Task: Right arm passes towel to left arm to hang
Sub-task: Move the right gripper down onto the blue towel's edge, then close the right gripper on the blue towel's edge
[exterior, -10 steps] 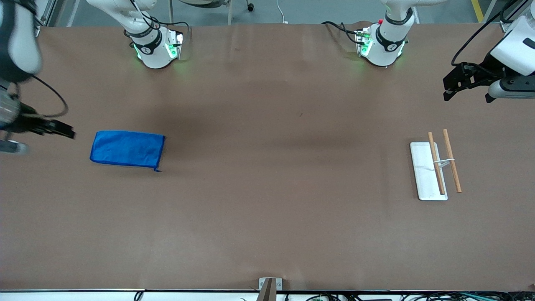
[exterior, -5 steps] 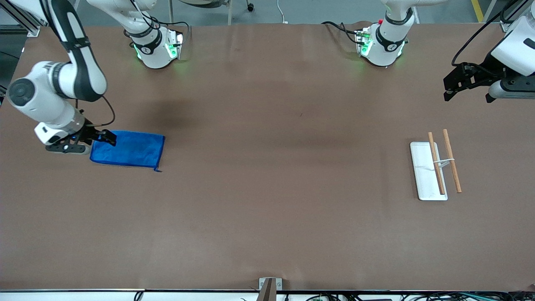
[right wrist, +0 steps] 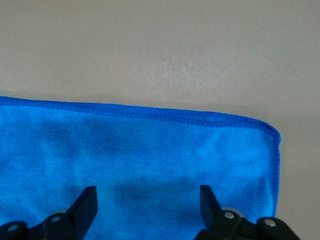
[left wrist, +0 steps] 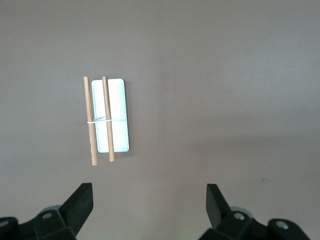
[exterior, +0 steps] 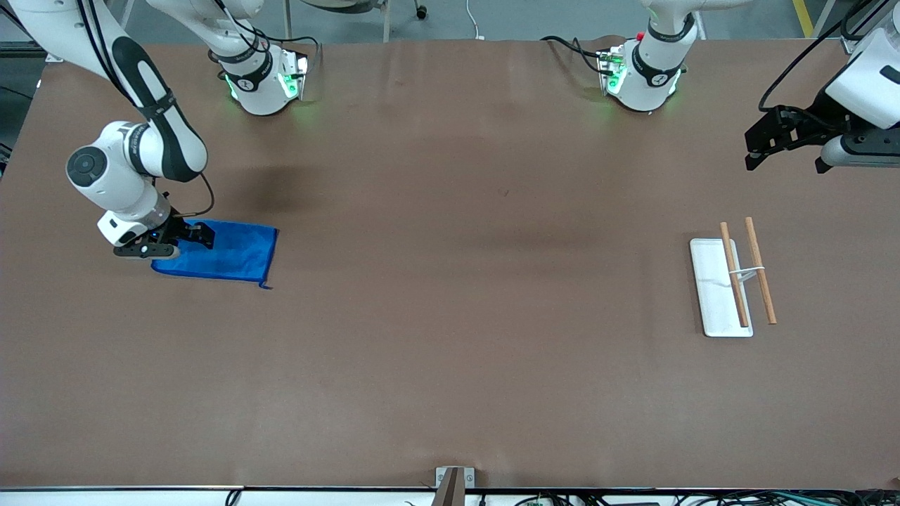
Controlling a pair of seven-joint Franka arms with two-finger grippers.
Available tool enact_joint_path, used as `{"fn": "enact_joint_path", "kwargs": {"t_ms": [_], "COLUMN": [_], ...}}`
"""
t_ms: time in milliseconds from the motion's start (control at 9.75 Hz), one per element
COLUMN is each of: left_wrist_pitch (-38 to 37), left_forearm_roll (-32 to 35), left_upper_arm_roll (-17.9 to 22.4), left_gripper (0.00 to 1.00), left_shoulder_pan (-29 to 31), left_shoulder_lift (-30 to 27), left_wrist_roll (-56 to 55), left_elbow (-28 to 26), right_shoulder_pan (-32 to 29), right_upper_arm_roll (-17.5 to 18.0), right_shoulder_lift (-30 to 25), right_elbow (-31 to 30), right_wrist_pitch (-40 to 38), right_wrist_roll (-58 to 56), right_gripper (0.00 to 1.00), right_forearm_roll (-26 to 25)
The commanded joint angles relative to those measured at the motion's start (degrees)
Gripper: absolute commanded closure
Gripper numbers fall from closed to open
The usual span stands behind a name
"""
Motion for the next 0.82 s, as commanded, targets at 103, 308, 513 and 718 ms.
{"fn": "enact_joint_path", "kwargs": {"t_ms": [103, 308, 513, 718], "left_wrist_pitch": [-0.6, -0.6, -0.6, -0.6], "left_forearm_roll": [-0.8, -0.9, -1.0, -1.1], "left_upper_arm_roll": [-0.1, -0.2, -0.2, -0.2], "left_gripper": [0.00, 0.00, 0.00, 0.00], "left_shoulder_pan": [0.2, 0.1, 0.1, 0.1], "left_shoulder_lift": [0.8, 0.8, 0.8, 0.8], "left_wrist_roll": [1.0, 1.0, 1.0, 1.0], "left_elbow": [-0.8, -0.8, -0.8, -0.7], "right_shoulder_pan": [-0.3, -0.5, -0.4, 0.3], "right_upper_arm_roll": [0.3, 0.3, 0.3, 0.5], "right_shoulder_lift": [1.5, 3.6, 3.3, 0.9], "right_elbow": [-0.7, -0.7, -0.6, 0.8], "right_wrist_pitch": [2.0, 4.9, 3.6, -3.7], "right_wrist_roll": [-0.7, -1.0, -1.0, -0.3], "right_gripper": [0.16, 0.49, 0.99, 1.00], "right_forearm_roll": [-0.4, -0.4, -0.4, -0.2]}}
